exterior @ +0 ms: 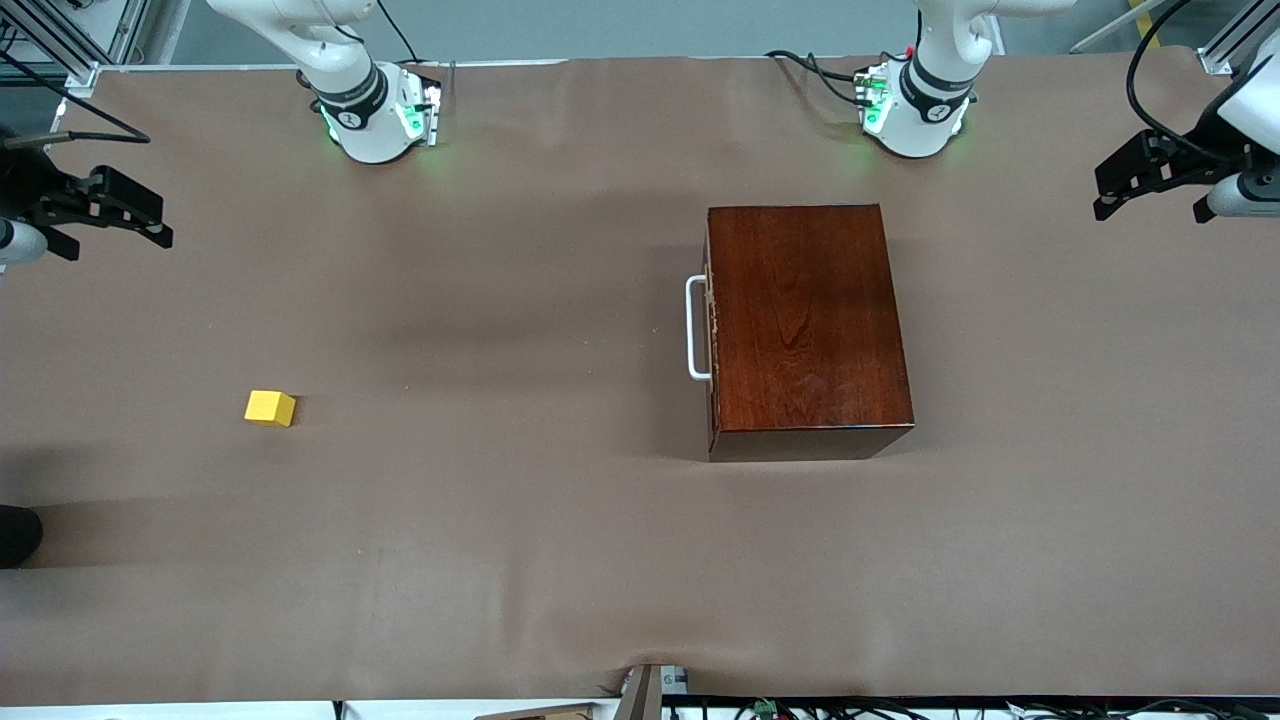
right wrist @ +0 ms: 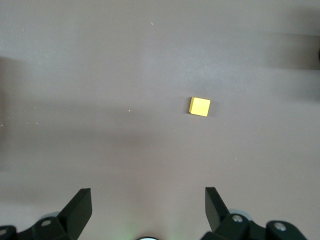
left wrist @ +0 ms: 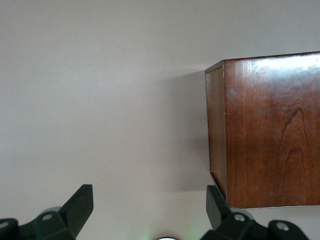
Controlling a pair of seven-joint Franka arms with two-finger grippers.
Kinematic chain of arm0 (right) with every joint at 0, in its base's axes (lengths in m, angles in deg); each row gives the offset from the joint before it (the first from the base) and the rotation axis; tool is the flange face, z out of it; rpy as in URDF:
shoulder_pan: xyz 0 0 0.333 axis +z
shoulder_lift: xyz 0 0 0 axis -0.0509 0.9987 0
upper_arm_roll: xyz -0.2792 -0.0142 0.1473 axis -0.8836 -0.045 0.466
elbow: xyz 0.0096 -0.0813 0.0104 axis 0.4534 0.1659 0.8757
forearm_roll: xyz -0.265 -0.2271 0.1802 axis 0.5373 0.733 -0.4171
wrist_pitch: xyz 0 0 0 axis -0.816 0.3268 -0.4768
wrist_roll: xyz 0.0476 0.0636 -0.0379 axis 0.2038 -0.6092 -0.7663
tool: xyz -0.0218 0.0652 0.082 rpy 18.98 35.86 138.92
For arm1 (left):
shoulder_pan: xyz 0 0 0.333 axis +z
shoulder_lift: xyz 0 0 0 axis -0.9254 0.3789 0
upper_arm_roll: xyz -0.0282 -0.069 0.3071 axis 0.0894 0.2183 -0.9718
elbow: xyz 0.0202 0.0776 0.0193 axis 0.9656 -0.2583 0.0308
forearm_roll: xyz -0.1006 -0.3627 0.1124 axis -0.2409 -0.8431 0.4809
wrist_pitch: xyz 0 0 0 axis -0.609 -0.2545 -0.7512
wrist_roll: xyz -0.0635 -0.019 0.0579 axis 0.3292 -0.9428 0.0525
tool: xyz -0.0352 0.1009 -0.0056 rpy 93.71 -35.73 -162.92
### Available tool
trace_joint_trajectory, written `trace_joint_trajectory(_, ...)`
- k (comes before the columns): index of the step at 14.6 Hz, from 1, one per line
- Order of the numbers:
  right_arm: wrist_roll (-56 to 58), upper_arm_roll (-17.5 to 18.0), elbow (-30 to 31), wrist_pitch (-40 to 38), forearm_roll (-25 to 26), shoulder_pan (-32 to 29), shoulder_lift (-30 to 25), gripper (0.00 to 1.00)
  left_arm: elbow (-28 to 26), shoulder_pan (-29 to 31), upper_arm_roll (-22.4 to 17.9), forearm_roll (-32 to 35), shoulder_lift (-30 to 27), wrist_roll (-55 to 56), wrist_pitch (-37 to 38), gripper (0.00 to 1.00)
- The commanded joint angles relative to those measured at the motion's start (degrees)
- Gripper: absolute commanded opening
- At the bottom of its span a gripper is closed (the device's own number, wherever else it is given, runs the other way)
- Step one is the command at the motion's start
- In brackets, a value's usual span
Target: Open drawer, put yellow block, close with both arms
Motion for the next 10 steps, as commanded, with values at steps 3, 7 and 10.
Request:
trace_joint_trajectory(3, -0.67, 0.63, -0.56, -0.67, -0.28, -0.99, 0.28, 1.0, 1.56, 0.49, -0.09, -0.91, 0.55, -1.22, 1.34, 1.0)
trace_joint_trajectory(7, -0.67, 0.63, -0.56, -0.67, -0.28, -1.69, 0.28, 1.0, 1.56, 0.23, 0.09, -1.0, 0.64, -1.31, 1.34, 1.0)
trace_joint_trajectory(10, -0.67, 0.63, -0.48, -0.76, -0.28, -1.78, 0.37, 1.0, 1.48, -0.91, 0.96, -1.88, 1.69, -1.13, 1.34, 1.0)
